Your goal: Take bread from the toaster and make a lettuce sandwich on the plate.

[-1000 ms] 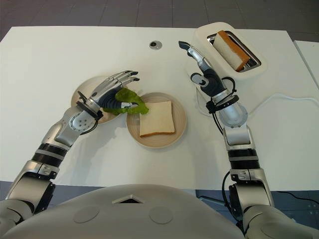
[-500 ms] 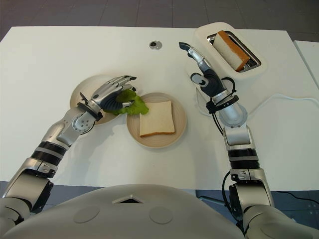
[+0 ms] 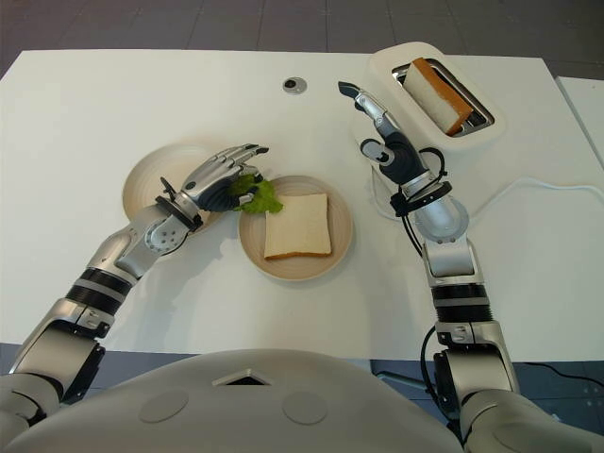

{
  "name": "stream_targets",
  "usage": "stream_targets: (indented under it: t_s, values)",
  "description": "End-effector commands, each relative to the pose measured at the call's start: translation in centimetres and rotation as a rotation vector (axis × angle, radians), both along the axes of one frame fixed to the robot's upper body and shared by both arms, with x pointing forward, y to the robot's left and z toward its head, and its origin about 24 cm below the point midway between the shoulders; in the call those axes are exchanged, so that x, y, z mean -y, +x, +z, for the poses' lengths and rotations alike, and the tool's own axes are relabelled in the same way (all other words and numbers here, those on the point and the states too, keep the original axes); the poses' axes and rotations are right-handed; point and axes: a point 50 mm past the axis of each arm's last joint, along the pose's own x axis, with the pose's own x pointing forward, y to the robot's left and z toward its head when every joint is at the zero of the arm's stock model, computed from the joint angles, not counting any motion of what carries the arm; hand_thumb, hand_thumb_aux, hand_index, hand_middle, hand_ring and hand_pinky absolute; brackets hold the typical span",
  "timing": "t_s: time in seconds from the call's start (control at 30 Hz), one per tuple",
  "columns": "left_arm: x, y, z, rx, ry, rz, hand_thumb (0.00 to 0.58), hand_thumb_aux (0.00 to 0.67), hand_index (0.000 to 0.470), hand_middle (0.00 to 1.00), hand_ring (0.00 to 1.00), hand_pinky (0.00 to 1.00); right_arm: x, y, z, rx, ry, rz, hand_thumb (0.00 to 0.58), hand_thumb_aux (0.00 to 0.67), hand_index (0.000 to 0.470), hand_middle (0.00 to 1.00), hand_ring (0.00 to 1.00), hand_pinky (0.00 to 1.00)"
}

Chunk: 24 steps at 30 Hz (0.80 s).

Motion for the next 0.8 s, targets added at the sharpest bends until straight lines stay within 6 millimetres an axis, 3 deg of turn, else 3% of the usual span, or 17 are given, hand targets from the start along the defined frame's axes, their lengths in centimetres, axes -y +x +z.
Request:
stream_targets:
  t_s: [0.03, 0.47, 0.8]
  values:
    - [0.3, 0.2, 0.4, 0.017, -0.019, -0.009, 0.58, 0.67, 0.47, 0.0, 0.0, 0.0, 0.3, 0.1, 0.1, -0.009, 0.004, -0.006, 0.0, 0.0, 0.0, 0.0, 0.0, 0.0]
    - [2.7, -1.5, 2.4, 0.04, -0.19, -0.175, 0.58, 0.67, 0.47, 0.0, 0.0, 0.0, 0.2, 0.2, 0.2, -0.003, 0.007, -0.003, 0.0, 0.0, 0.0, 0.0, 0.0, 0.0]
    - [4.7, -3.1, 0.9, -0.053, -0.182, -0.285, 0.58, 0.67, 0.47, 0.0, 0.0, 0.0, 0.0, 0.0, 0.1, -0.005, 0.013, 0.0, 0.0, 0.0, 0.0, 0.0, 0.0, 0.0]
